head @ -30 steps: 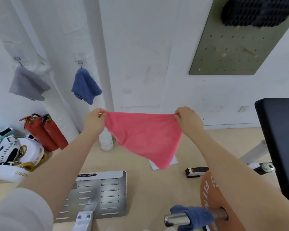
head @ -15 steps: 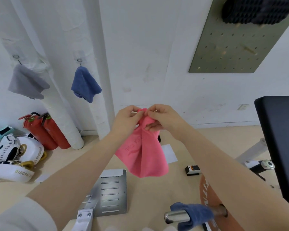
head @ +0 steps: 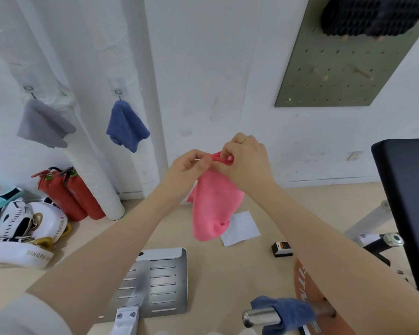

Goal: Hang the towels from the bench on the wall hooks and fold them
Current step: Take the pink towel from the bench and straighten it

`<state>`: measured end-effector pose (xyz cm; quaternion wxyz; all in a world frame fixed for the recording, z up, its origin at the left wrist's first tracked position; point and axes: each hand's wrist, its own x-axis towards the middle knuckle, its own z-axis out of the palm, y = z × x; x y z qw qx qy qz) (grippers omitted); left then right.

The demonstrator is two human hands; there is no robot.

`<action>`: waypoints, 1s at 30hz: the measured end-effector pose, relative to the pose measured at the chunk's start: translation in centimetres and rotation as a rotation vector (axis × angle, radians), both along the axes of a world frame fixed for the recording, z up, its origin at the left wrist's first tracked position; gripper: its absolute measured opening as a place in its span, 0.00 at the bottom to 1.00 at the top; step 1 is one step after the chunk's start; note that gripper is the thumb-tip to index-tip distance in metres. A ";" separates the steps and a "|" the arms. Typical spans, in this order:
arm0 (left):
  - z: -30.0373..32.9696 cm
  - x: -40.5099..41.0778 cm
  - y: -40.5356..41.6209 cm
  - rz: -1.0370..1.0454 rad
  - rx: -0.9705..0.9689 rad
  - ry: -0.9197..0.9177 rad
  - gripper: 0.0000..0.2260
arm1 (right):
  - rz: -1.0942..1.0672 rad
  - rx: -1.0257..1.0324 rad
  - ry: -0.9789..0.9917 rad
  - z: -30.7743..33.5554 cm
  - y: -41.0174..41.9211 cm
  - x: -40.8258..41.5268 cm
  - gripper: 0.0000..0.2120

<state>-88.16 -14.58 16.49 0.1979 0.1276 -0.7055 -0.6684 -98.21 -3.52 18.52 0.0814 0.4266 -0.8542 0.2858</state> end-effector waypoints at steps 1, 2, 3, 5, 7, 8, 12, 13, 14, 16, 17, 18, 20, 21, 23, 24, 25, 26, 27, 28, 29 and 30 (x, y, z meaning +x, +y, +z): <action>0.1 0.1 -0.4 -0.031 -0.027 -0.012 0.07 | -0.002 0.030 0.014 0.2 -0.1 -0.3 0.16; 0.3 0.3 -0.8 -0.064 -0.055 -0.027 0.08 | 0.009 0.052 -0.002 0.3 -0.1 -0.5 0.17; 0.5 0.4 -1.3 -0.090 -0.089 -0.045 0.09 | 0.039 0.066 -0.042 0.4 -0.1 -0.9 0.18; 1.0 0.6 -2.2 -0.102 -0.135 -0.062 0.09 | 0.122 0.126 -0.114 0.2 0.2 -1.6 0.18; 1.2 0.9 -3.6 -0.024 -0.143 -0.060 0.09 | 0.201 0.227 -0.159 -0.6 1.0 -2.4 0.16; 1.0 1.1 -4.4 0.032 -0.147 -0.056 0.09 | 0.237 0.258 -0.194 -0.7 1.6 -2.8 0.14; -0.5 1.4 -5.8 0.072 -0.167 -0.146 0.08 | 0.265 0.319 -0.224 -0.7 2.5 -4.3 0.10; -1.0 1.3 -5.8 0.078 -0.178 -0.187 0.08 | 0.246 0.302 -0.178 -0.8 2.2 -4.5 0.10; -1.5 1.2 -5.9 0.090 -0.192 -0.221 0.08 | 0.235 0.259 -0.167 -0.8 1.8 -4.5 0.10; -2.2 1.0 -5.9 0.101 -0.244 -0.285 0.07 | 0.253 0.184 -0.245 -0.7 1.3 -4.1 0.11; -2.5 0.9 -6.0 0.095 -0.266 -0.311 0.06 | 0.275 0.182 -0.317 -0.7 1.3 -4.0 0.11; -2.7 0.9 -6.2 0.083 -0.266 -0.322 0.06 | 0.304 0.202 -0.395 -0.5 1.3 -3.9 0.11; -2.7 1.2 -6.2 0.033 -0.189 -0.299 0.05 | 0.387 0.230 -0.570 0.1 1.5 -4.1 0.12; -2.4 1.5 -6.1 -0.014 -0.099 -0.262 0.05 | 0.420 0.211 -0.658 0.5 1.6 -4.3 0.15; -1.6 1.8 -5.9 -0.129 0.124 -0.165 0.03 | 0.442 0.082 -0.827 1.5 1.8 -4.7 0.25; -1.1 1.8 -5.8 -0.162 0.228 -0.124 0.06 | 0.446 -0.017 -0.931 2.0 1.9 -4.9 0.29; -0.4 1.8 -5.5 -0.176 0.321 -0.091 0.08 | 0.454 -0.138 -1.038 2.3 1.9 -5.1 0.29; 0.2 1.6 -5.2 -0.170 0.408 -0.063 0.08 | 0.459 -0.265 -1.142 2.4 1.8 -5.2 0.27; 1.0 1.4 -4.9 -0.150 0.483 -0.043 0.10 | 0.453 -0.381 -1.214 2.6 1.6 -5.1 0.22; 1.7 1.1 -4.6 -0.123 0.544 -0.029 0.12 | 0.424 -0.461 -1.270 2.5 1.5 -4.9 0.16; 2.4 0.8 -4.3 -0.086 0.586 -0.029 0.12 | 0.379 -0.500 -1.337 2.1 1.4 -4.6 0.11; 2.9 0.6 -4.1 -0.040 0.605 -0.039 0.11 | 0.322 -0.518 -1.424 1.4 1.2 -4.3 0.14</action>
